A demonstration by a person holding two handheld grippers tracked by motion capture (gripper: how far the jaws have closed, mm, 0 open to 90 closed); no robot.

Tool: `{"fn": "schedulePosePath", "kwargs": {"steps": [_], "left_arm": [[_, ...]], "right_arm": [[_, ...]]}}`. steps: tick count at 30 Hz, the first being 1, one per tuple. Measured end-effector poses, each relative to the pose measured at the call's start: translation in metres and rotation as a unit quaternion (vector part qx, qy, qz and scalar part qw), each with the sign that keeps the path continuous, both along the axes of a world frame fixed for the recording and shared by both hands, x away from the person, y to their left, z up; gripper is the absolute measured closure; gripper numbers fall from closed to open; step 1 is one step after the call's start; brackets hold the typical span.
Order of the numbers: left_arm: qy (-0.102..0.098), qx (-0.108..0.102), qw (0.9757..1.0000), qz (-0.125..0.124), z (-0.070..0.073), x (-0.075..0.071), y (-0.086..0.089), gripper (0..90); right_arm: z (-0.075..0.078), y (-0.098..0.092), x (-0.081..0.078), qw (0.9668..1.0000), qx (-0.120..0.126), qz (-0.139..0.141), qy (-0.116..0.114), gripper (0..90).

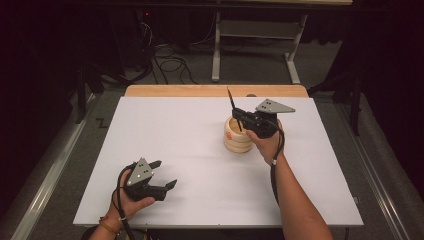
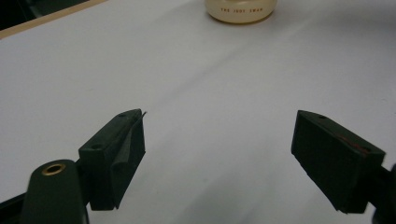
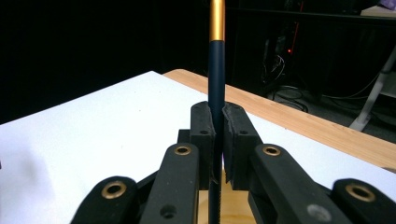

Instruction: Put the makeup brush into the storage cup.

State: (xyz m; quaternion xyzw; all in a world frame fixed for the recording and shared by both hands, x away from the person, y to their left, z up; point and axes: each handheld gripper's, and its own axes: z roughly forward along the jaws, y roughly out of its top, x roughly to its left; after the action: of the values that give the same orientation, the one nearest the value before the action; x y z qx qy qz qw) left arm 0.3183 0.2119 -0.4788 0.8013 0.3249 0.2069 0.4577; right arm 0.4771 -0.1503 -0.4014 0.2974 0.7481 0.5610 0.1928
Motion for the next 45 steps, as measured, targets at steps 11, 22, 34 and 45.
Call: {"fn": "schedulePosePath", "kwargs": {"steps": [11, 22, 34, 45], "left_arm": [[-0.001, 0.002, 1.0, -0.003, 0.0, -0.001, -0.001, 18.6], [0.0, 0.002, 1.0, -0.003, 0.0, -0.001, -0.001, 18.9], [-0.001, -0.002, 1.0, 0.0, 0.001, -0.002, 0.001, 18.8], [0.002, 0.0, 1.0, 0.0, 0.001, -0.002, 0.001, 18.8]], "right_arm": [[-0.008, -0.006, 0.003, 0.9999, 0.005, -0.008, 0.012, 85.0], [-0.01, -0.01, 0.002, 0.9998, 0.006, -0.012, 0.014, 84.9], [-0.011, -0.011, 0.001, 0.9997, 0.006, -0.013, 0.018, 84.9], [-0.01, -0.012, 0.001, 0.9997, 0.004, -0.018, 0.019, 70.3]]}}
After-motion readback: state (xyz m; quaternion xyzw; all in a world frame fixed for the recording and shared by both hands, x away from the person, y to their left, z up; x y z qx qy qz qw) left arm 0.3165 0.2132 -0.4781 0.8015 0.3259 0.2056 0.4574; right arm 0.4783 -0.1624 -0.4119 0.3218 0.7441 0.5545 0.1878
